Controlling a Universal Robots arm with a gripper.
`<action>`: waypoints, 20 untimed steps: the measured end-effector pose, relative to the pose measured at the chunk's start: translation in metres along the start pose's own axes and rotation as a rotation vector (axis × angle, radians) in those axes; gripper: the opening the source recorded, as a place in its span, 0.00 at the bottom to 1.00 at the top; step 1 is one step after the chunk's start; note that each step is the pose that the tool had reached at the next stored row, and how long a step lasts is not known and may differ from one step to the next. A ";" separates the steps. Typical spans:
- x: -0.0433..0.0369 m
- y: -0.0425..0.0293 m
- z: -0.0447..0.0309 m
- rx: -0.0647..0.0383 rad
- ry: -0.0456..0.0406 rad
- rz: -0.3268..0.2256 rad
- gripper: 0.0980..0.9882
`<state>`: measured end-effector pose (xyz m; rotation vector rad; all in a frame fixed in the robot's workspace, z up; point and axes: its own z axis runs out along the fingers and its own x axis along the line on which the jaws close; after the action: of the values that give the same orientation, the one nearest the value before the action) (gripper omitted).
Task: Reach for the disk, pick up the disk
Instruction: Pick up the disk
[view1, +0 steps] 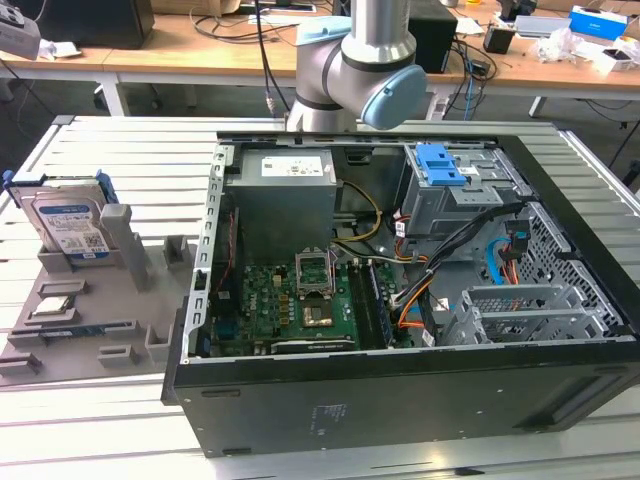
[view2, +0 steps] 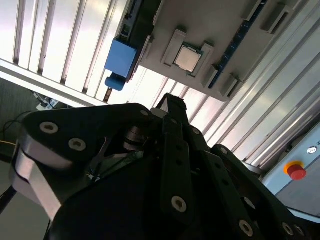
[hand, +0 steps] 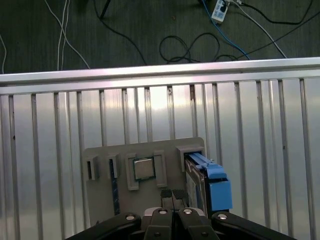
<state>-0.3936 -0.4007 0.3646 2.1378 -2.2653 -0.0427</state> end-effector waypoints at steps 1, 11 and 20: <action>0.0000 0.0000 0.0000 0.000 0.0000 0.000 0.08; -0.0010 0.0001 0.0001 0.000 -0.0001 0.000 0.43; -0.0217 -0.0062 0.0012 0.000 0.0003 -0.008 0.43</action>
<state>-0.3861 -0.3795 0.3632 2.1465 -2.2569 -0.0425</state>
